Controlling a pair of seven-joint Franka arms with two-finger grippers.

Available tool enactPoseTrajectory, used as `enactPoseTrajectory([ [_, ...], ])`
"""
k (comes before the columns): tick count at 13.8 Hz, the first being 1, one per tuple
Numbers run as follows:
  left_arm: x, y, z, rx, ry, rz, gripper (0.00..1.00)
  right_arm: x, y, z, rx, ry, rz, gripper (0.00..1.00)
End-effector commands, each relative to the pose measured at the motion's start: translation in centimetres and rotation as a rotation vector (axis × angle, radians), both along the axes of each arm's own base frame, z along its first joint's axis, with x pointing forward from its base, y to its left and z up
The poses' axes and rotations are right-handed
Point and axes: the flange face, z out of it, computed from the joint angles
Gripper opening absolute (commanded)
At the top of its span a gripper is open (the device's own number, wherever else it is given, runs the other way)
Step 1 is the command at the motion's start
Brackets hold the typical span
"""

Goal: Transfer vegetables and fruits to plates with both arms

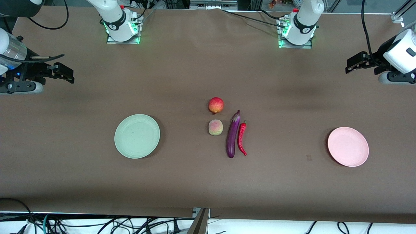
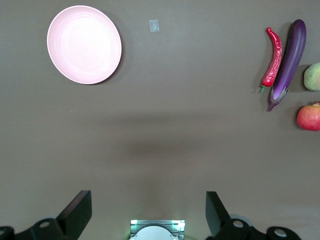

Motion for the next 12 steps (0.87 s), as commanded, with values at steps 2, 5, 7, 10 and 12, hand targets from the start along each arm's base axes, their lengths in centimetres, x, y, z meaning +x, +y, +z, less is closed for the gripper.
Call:
enactPoseTrajectory([
  [2,0.12,0.56,0.47,0.008,0.006,-0.012,1.0,0.23,-0.23,0.47,0.006,0.0,0.012,1.0],
  [5,0.16,0.64,0.39,0.008,0.007,-0.006,1.0,0.29,-0.23,0.5,0.006,-0.005,0.01,1.0],
  [7,0.17,0.66,0.39,0.01,0.007,-0.006,1.0,0.36,-0.22,0.44,0.006,-0.006,0.006,1.0],
  [10,0.16,0.64,0.39,0.008,0.007,-0.006,1.0,0.39,-0.2,0.46,0.007,-0.009,0.004,1.0],
  [12,0.16,0.56,0.32,0.009,0.009,-0.006,1.0,0.74,0.29,-0.25,0.004,0.001,0.007,1.0],
])
